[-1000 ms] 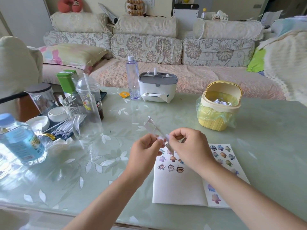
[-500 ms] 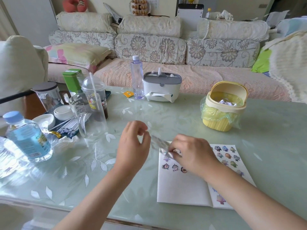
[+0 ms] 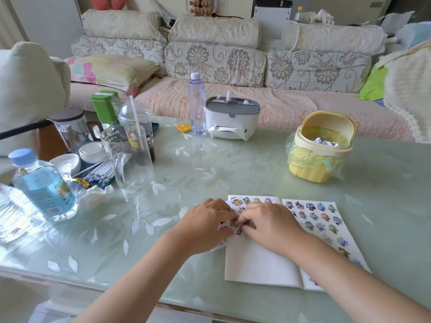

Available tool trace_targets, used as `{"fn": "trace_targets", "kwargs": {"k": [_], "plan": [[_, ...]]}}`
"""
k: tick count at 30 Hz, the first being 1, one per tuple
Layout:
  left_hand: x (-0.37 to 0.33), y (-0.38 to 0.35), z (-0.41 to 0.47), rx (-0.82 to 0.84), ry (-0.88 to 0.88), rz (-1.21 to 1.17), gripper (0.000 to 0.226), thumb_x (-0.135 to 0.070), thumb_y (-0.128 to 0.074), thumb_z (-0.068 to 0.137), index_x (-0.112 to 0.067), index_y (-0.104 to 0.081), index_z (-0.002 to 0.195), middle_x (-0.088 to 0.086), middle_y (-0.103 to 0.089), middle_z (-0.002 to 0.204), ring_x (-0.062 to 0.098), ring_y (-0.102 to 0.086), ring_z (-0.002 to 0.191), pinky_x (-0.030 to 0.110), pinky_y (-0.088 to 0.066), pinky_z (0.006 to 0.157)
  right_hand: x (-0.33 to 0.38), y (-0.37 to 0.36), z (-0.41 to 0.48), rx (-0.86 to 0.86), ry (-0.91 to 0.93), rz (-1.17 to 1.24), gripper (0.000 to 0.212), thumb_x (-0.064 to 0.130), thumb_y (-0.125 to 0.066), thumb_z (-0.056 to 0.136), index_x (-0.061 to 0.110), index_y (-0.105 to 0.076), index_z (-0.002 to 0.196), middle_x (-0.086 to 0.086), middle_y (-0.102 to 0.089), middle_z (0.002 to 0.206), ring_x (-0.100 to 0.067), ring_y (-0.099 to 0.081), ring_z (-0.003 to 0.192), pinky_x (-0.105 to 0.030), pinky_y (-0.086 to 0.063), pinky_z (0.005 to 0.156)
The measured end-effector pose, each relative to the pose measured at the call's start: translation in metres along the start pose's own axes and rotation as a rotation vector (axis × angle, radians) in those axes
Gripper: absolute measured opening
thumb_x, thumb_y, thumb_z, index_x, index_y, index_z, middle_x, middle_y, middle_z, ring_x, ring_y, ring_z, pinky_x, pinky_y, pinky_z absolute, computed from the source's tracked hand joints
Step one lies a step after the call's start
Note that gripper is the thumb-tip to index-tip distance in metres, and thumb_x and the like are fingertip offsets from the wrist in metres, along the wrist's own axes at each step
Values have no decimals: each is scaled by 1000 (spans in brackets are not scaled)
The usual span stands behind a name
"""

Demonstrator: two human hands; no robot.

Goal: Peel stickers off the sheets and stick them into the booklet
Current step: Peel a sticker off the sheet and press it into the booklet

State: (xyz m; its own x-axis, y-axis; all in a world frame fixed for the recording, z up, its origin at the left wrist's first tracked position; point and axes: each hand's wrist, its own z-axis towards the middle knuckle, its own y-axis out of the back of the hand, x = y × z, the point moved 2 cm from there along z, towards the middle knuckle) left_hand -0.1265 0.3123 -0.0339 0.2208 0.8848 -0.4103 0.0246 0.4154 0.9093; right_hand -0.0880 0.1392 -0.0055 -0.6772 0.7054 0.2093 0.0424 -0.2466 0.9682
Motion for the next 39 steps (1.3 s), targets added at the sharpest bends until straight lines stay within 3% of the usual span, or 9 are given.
{"fn": "trace_targets", "kwargs": {"k": [4,10,19,21,25,28,32,36,39], "plan": [[-1,-1,0,-28,22,77,38,-44,-56,95,-47,-55,133,-19,-48,136,8,-39,128,27,-35,98,0,2,-2,-40,34,-28,18,28,-60,89,34,-75,97,14,-68,103,-8,-58,97,-23,-26,69],[-7,0,0,-43,88,135,40,-44,-55,95,-44,-52,135,-16,-46,139,11,-38,130,31,-34,102,-2,-6,-5,-162,74,-82,8,25,-63,64,31,-68,64,13,-62,67,-12,-61,58,-19,-28,51],[-3,12,0,-184,192,166,35,-34,-55,94,-40,-60,127,-16,-50,134,12,-42,124,27,-31,99,-15,15,-14,-453,197,11,15,14,-73,75,28,-76,80,13,-66,81,-10,-59,62,-23,-43,50],[-17,14,0,-256,190,-29,24,-28,-53,96,-36,-68,113,-18,-60,114,9,-51,107,18,-35,87,-17,22,-17,-510,174,38,22,6,-77,72,26,-76,80,12,-67,82,-10,-56,59,-25,-43,50],[-51,18,-1,-64,358,-895,21,-26,-56,98,-16,-74,94,-2,-76,89,11,-61,73,18,-50,72,-20,29,-21,-577,140,82,26,2,-78,72,26,-76,82,13,-66,83,-5,-43,57,-23,-41,49],[-65,17,-2,-22,393,-1028,16,-26,-64,95,-13,-71,89,4,-77,92,13,-62,67,12,-42,57,-22,32,-23,-561,103,123,24,6,-79,74,28,-76,82,15,-66,84,2,-37,61,-18,-37,51],[-69,15,5,-71,418,-1052,16,-27,-64,95,-15,-66,85,9,-75,90,15,-62,67,14,-41,55,-28,33,-24,-462,11,191,28,9,-72,80,35,-74,92,21,-62,93,-1,-50,57,-16,-39,56],[-73,16,8,-100,389,-917,14,-21,-59,95,-12,-62,84,2,-71,77,10,-58,65,12,-40,54,-32,39,-25,-272,-220,710,35,2,-60,88,28,-73,107,16,-69,87,-19,-58,58,-18,-45,59],[-75,17,11,-120,358,-879,14,-22,-61,93,-12,-61,84,10,-73,87,9,-58,66,19,-40,58,-35,41,-27,-179,-345,897,14,12,-66,92,22,-77,93,9,-66,64,-13,-57,54,-15,-42,50]]}}
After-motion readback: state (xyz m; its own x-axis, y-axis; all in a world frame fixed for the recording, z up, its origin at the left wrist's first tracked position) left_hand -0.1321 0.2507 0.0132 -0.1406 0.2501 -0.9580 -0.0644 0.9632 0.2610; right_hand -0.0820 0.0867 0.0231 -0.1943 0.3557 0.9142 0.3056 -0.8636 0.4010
